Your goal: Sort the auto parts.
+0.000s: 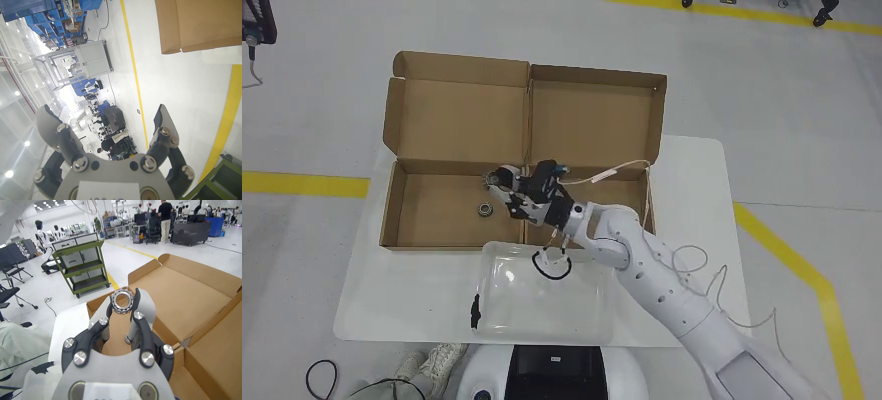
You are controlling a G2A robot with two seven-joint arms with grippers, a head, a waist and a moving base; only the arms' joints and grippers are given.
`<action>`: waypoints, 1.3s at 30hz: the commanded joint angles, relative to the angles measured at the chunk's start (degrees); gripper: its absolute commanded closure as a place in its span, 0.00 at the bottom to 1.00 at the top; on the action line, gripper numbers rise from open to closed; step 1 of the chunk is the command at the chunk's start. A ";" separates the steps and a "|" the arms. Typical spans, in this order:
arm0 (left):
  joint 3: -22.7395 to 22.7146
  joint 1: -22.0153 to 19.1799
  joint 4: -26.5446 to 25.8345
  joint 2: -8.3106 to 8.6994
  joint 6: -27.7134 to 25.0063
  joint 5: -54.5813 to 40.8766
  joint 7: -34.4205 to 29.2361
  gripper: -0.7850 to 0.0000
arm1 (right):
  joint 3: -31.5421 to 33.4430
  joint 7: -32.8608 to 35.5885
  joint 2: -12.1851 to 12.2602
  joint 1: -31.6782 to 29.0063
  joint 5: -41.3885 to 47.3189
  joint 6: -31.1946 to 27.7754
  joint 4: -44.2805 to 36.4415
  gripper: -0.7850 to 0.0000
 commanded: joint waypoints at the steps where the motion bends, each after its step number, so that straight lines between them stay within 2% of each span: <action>1: 0.00 0.00 0.00 0.00 0.00 0.00 0.00 0.00 | -1.40 2.48 -0.70 1.43 -0.20 1.26 1.44 1.00; 8: 0.00 0.00 0.00 0.00 0.00 0.00 0.00 0.00 | -6.72 9.45 -3.59 5.71 -2.43 6.60 6.34 1.00; 17: 0.00 0.00 0.00 0.00 0.00 0.00 0.00 0.00 | -12.88 14.79 -8.32 10.46 -2.48 9.16 14.37 1.00; 28: 0.00 0.00 0.00 0.00 0.00 0.00 0.00 0.00 | -16.37 22.42 -12.45 13.40 -5.40 14.83 21.22 1.00; 39: 0.00 0.00 0.00 0.00 0.00 0.00 0.00 0.00 | -17.29 25.13 -15.06 14.14 -9.73 21.10 24.31 1.00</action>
